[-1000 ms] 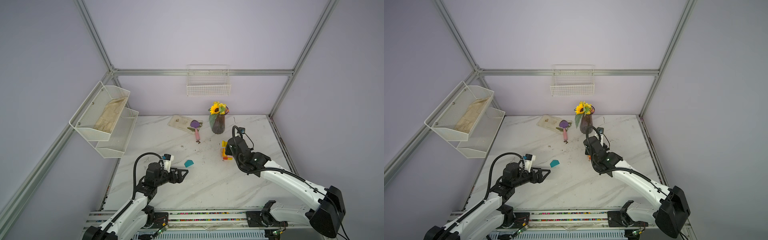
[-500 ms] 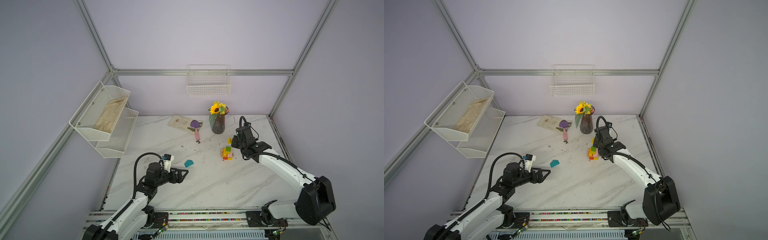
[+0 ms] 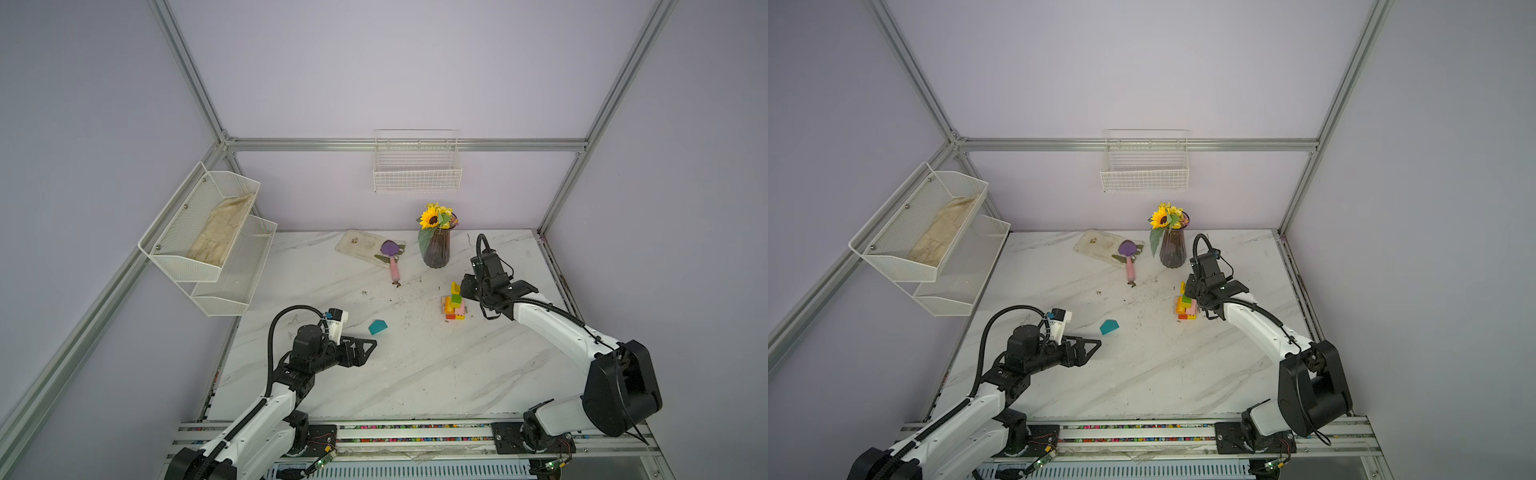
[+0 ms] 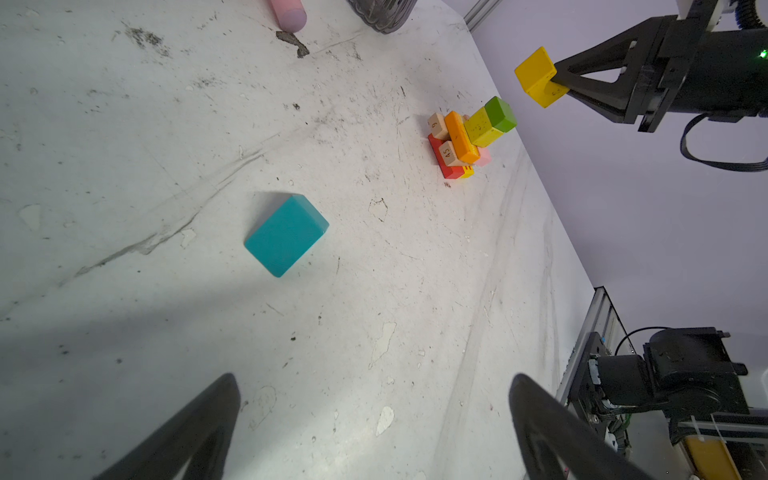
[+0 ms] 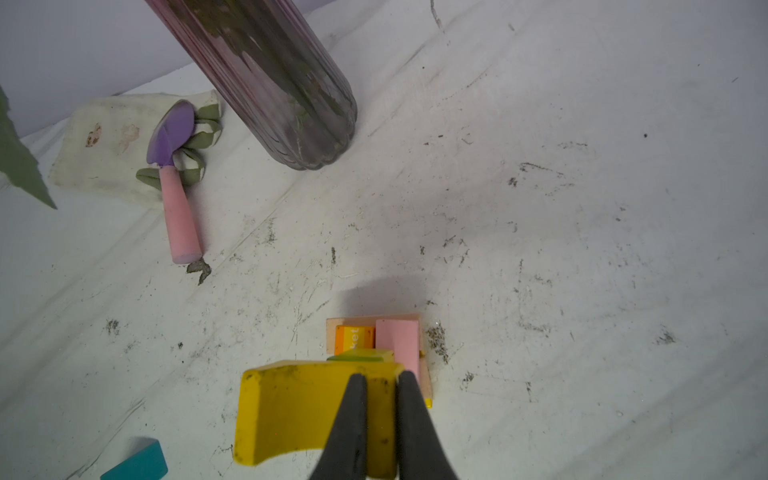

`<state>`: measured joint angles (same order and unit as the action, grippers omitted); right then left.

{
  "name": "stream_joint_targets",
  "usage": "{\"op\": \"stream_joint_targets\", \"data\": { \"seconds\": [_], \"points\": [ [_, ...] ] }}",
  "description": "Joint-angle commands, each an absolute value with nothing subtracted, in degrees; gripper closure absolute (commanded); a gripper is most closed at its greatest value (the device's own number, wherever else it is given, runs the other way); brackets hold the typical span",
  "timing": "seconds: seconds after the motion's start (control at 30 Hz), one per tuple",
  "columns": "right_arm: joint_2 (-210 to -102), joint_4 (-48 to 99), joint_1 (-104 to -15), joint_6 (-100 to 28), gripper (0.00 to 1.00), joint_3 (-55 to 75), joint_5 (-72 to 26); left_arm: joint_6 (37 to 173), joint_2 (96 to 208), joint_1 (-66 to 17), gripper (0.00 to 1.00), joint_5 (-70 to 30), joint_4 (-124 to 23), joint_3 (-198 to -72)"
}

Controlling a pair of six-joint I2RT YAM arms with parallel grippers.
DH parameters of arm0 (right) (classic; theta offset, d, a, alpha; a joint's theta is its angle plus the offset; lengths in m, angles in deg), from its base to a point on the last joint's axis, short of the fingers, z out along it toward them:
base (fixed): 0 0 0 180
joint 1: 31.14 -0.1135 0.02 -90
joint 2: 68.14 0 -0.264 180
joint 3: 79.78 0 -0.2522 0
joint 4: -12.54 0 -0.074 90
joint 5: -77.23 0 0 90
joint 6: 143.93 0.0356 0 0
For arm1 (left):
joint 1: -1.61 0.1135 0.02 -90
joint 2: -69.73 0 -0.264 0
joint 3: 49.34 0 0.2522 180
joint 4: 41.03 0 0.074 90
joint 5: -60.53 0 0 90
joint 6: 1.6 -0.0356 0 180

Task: Build the wood block tower
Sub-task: 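Lower the yellow arch block onto the lime-green cube with the right gripper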

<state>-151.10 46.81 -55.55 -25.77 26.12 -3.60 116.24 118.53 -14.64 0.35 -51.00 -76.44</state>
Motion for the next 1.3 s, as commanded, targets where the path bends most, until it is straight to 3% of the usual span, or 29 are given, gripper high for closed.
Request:
{"op": "stream_joint_targets", "data": {
  "seconds": [0.0, 1.27],
  "points": [
    [-151.33, 48.59, -55.48, -24.40, 1.00, 25.86, -4.35, 115.12, 118.22, -14.54, 0.00, 0.85, -48.93, -78.21],
    [-152.68, 48.52, -55.44, -23.54, 1.00, 26.43, -5.81, 115.12, 117.98, -14.65, 0.00, 1.11, -48.87, -78.22]
  ]
}}
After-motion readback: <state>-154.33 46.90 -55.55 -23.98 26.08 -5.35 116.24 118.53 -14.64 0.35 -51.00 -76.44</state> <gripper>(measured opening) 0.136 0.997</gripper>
